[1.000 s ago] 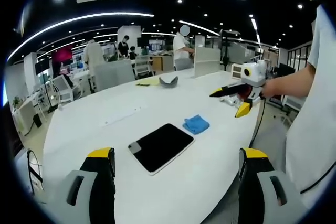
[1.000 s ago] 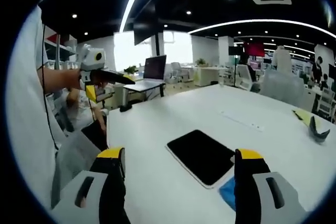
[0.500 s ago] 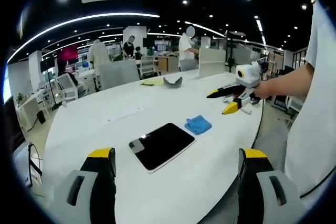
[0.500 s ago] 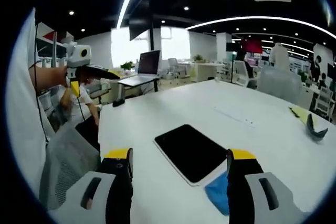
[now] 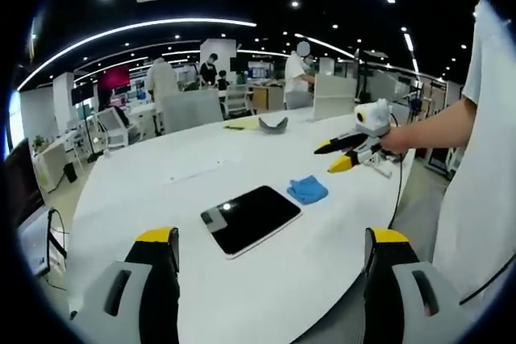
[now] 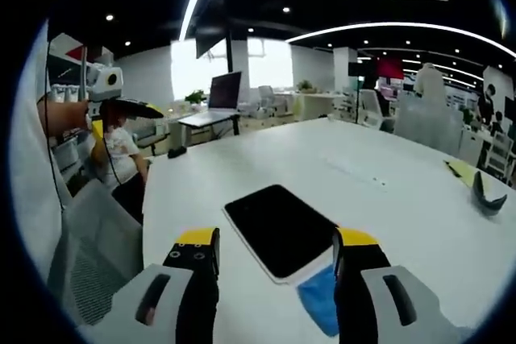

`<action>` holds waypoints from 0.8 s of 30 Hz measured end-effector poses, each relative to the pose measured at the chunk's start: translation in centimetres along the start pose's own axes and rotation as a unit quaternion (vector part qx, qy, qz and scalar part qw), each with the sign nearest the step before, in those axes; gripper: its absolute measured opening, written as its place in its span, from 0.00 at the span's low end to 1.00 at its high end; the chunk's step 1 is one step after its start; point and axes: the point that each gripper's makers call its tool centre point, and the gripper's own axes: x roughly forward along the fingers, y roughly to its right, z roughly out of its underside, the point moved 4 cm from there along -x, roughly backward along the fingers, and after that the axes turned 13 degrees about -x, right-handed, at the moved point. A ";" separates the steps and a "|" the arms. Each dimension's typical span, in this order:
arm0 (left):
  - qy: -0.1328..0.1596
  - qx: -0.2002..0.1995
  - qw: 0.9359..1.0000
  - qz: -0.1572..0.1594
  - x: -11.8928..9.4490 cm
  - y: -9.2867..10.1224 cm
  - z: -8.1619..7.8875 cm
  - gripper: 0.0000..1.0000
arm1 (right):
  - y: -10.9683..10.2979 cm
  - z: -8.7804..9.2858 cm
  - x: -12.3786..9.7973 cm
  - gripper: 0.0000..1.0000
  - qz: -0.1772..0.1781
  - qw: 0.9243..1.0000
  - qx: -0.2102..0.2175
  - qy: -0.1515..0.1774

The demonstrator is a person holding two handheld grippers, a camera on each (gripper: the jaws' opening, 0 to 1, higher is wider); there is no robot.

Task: Wipe the mirror surface with the cleaning cloth until all visible marks leave the cleaned area.

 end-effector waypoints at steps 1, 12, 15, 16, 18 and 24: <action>-0.001 -0.001 1.000 0.001 0.0 0.0 0.1 0.97 | 0.1 0.2 0.1 0.53 0.001 1.000 0.001 -0.002; -0.016 -0.012 1.000 0.005 0.3 0.5 0.2 0.99 | 2.2 3.0 0.2 0.47 0.021 0.999 0.006 -0.023; -0.022 -0.009 1.000 0.007 0.4 0.6 0.0 0.99 | 2.4 3.8 0.3 0.47 0.024 0.999 0.007 -0.031; -0.022 -0.009 1.000 0.007 0.5 0.6 -0.1 0.99 | 2.4 4.0 0.4 0.46 0.025 0.999 0.007 -0.033; -0.025 -0.009 1.000 0.008 0.6 0.6 -0.1 0.99 | 2.4 4.6 0.6 0.43 0.023 0.999 0.007 -0.037; -0.032 -0.010 0.999 0.015 1.0 1.3 -0.1 0.99 | 3.2 6.2 1.2 0.38 0.023 0.999 0.009 -0.048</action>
